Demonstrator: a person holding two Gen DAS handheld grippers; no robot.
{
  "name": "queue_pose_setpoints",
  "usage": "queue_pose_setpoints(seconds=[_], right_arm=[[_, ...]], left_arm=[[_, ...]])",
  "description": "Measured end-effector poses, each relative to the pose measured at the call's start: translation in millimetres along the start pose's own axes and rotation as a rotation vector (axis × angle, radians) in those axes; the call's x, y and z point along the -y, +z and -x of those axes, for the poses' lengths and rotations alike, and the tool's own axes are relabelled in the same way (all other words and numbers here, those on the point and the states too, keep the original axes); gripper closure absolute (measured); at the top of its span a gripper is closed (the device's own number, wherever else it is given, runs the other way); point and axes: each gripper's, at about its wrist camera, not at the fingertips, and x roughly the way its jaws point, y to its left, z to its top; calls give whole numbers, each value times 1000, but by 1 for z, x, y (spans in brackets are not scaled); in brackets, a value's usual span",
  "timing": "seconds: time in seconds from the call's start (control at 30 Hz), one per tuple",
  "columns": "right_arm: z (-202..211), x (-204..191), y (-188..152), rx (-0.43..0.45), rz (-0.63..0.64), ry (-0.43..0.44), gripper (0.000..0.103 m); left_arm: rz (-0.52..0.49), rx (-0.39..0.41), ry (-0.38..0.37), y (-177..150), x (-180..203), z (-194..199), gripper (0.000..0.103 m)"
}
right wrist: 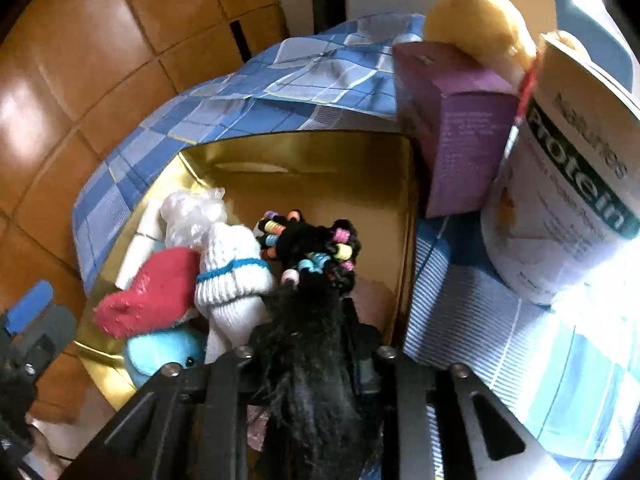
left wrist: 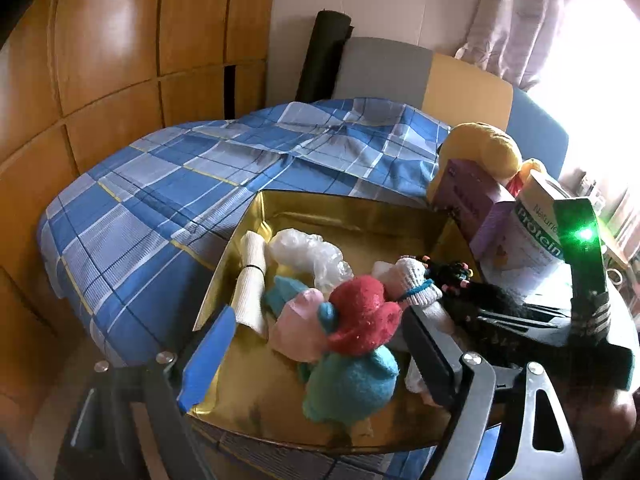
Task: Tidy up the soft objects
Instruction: 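Lower the beaded black wig into the gold tray and open the right tool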
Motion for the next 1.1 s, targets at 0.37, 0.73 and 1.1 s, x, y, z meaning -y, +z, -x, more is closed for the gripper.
queue_pose_setpoints(seconds=[0.37,0.73,1.1], right_arm=[[-24,-14,12,10,98,-103,85],[-3,-6,4,54,6,-49,70],[25,-13,-7,139,23,-109,66]], left_arm=[[-3,-24,-16,-5,2,-4,16],[-18,-23,1,-9,4,-2,16],[-19,-21,-2,-11,5,0,16]])
